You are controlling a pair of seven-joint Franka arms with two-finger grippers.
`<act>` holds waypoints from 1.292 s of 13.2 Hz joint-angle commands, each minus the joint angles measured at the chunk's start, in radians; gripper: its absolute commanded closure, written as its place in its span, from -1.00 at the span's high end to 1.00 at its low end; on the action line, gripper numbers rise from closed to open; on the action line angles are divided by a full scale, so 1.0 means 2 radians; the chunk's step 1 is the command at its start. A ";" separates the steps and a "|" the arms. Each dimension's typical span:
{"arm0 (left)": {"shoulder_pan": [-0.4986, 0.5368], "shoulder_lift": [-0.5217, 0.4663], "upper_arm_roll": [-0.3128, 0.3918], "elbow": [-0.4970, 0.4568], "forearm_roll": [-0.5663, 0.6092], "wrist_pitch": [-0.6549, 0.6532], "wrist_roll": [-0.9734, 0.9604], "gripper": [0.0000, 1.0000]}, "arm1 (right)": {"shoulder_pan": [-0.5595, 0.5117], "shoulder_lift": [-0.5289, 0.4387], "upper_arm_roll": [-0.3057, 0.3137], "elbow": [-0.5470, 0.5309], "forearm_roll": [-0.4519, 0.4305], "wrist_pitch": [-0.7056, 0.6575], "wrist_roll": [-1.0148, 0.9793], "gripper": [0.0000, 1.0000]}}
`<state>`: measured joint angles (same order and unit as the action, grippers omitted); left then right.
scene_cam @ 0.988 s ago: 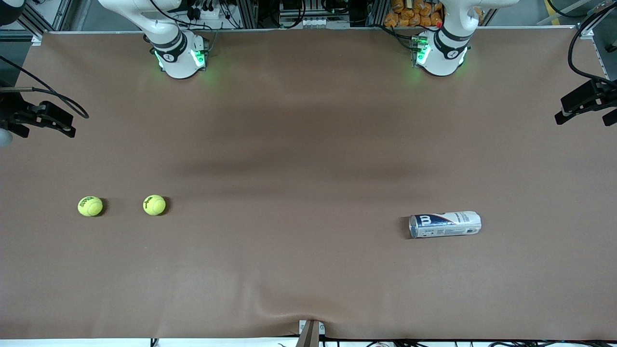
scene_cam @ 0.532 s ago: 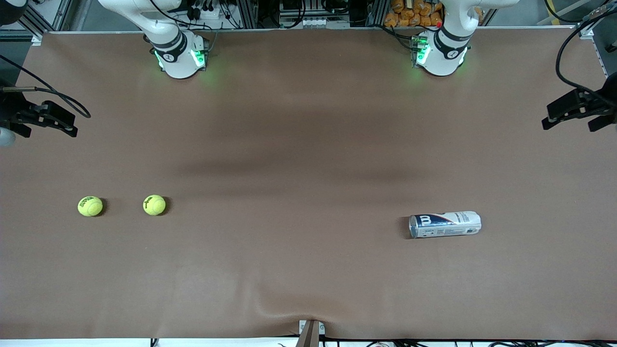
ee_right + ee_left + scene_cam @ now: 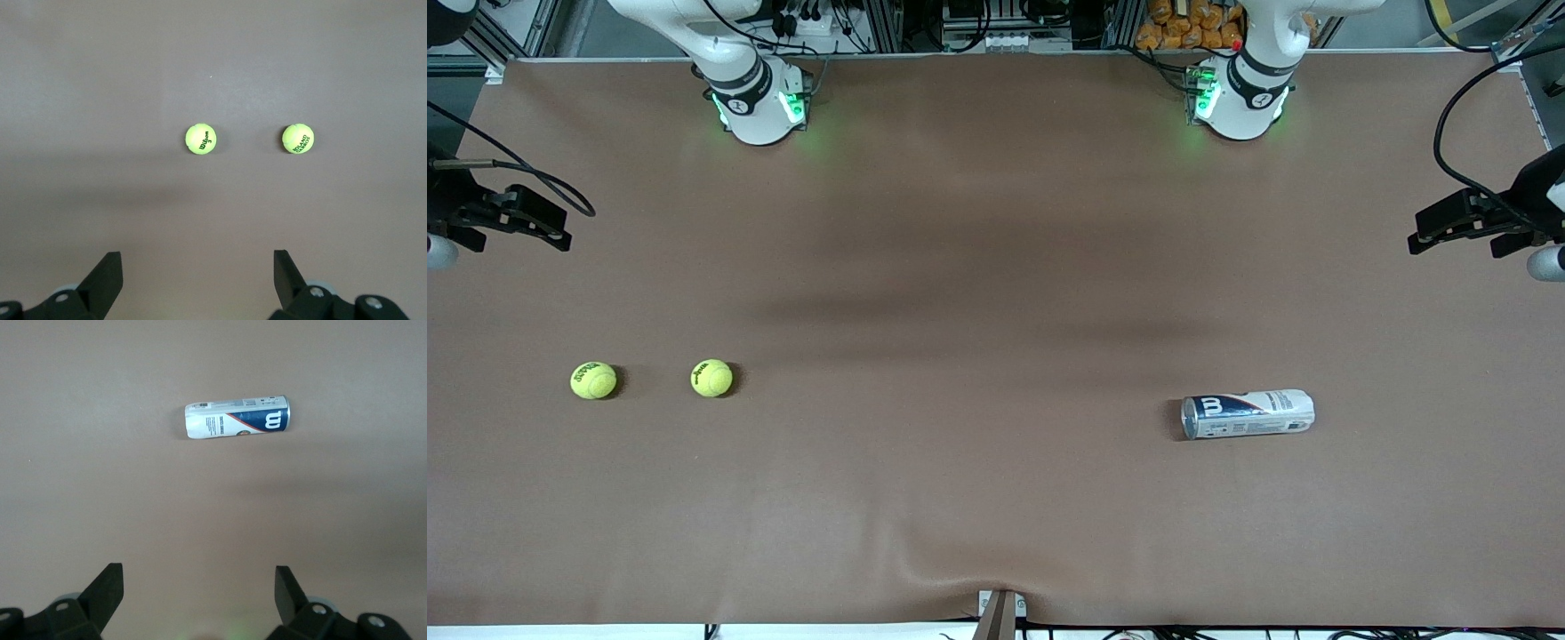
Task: Insert tennis ball vertically with right arm
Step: 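Move the left gripper out toward the Wilson can, then lower the left gripper and grasp the Wilson can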
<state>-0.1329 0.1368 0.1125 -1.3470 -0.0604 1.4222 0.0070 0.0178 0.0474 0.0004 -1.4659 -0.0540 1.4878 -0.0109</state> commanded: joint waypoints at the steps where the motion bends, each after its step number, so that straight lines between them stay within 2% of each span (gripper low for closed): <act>1: -0.002 0.015 -0.009 -0.001 0.009 -0.008 0.010 1.00 | -0.002 -0.003 0.003 -0.003 0.001 -0.002 0.005 1.00; 4: -0.002 0.051 -0.021 0.000 0.030 -0.002 0.089 1.00 | -0.002 -0.004 0.003 -0.003 0.001 -0.002 0.005 1.00; 6: -0.005 0.076 -0.022 0.001 0.042 0.006 0.108 1.00 | -0.002 -0.004 0.003 -0.003 0.001 -0.002 0.005 1.00; 10: -0.039 0.126 -0.024 0.001 0.117 0.027 0.111 1.00 | -0.002 -0.004 0.004 -0.004 0.001 -0.002 0.005 1.00; 13: -0.055 0.168 -0.029 0.001 0.157 0.068 0.154 1.00 | -0.002 -0.004 0.004 -0.004 0.001 -0.003 0.005 1.00; 17: -0.056 0.236 -0.029 0.000 0.158 0.152 0.278 1.00 | -0.006 -0.004 0.002 -0.004 0.001 -0.015 0.005 1.00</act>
<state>-0.2469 0.5523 0.0544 -1.3651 0.2325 1.6758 0.4549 0.0176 0.0477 0.0012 -1.4676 -0.0540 1.4744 -0.0108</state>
